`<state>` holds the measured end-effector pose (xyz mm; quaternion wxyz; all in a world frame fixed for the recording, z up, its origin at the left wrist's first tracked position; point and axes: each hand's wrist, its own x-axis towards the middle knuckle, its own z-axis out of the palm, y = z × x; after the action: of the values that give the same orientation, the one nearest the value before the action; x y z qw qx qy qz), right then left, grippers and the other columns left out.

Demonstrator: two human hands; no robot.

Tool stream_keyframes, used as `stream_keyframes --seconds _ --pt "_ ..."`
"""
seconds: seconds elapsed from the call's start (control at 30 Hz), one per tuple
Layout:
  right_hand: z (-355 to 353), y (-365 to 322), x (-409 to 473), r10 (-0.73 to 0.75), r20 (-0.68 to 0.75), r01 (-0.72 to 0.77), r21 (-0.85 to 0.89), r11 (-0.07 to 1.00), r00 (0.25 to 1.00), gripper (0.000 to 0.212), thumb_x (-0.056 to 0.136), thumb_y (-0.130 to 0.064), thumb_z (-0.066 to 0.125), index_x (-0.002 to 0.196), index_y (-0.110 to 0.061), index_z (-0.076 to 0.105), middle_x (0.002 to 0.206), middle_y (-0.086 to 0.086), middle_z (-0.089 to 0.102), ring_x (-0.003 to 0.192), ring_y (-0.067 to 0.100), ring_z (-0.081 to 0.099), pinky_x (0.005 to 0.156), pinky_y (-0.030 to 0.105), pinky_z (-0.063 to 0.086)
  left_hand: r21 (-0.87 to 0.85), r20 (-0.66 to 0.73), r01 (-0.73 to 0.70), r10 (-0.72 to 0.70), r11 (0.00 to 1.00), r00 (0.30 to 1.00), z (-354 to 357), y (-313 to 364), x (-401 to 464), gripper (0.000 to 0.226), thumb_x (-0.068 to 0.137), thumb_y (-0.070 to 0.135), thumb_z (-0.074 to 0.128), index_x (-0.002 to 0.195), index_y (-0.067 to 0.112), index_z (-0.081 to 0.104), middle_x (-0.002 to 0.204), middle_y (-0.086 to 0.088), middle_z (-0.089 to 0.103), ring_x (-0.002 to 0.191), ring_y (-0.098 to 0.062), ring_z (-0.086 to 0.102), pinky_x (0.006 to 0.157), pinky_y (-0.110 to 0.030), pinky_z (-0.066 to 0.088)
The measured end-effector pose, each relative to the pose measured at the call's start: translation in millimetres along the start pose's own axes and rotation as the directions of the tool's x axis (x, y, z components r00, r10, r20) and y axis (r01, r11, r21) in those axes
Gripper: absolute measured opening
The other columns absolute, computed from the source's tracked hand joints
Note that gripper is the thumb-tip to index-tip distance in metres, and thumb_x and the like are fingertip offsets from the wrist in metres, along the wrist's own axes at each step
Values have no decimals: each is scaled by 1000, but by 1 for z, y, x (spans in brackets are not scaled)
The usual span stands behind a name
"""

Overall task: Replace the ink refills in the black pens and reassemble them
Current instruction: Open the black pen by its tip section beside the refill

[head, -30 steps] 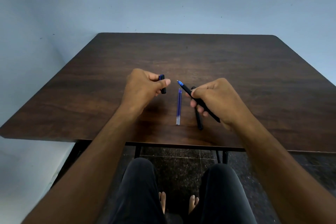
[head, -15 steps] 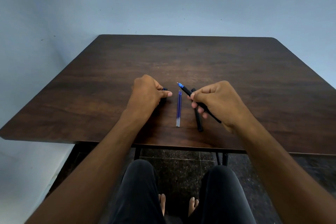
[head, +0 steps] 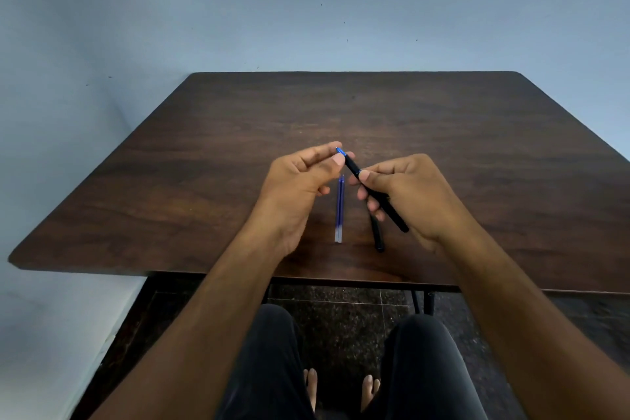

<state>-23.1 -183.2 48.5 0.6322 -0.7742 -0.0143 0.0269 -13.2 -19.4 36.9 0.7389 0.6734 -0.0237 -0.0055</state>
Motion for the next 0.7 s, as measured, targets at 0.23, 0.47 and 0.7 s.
stream_keyframes --seconds 0.23,0.47,0.7 --pt "5 1 0 -39 45 36 59 998 998 22 98 -8 62 88 4 77 69 16 64 53 16 50 46 26 43 -234 31 84 -79 969 996 6 0 -1 18 96 7 60 110 8 72 99 -5 78 75 -8 62 69 -20 41" --pt "6 4 0 -98 20 97 39 994 995 17 97 -8 64 91 0 77 67 8 67 53 11 54 48 25 45 -262 -80 87 -112 961 990 11 0 2 10 82 17 77 87 8 75 92 -9 76 67 -11 47 62 -21 40" --pt "8 5 -2 -133 -10 133 -58 989 991 18 99 -11 61 93 -6 77 68 5 69 50 6 55 50 23 47 -203 -161 79 -113 976 981 17 0 1 23 76 25 82 89 7 74 85 -3 75 50 2 52 65 -25 37"
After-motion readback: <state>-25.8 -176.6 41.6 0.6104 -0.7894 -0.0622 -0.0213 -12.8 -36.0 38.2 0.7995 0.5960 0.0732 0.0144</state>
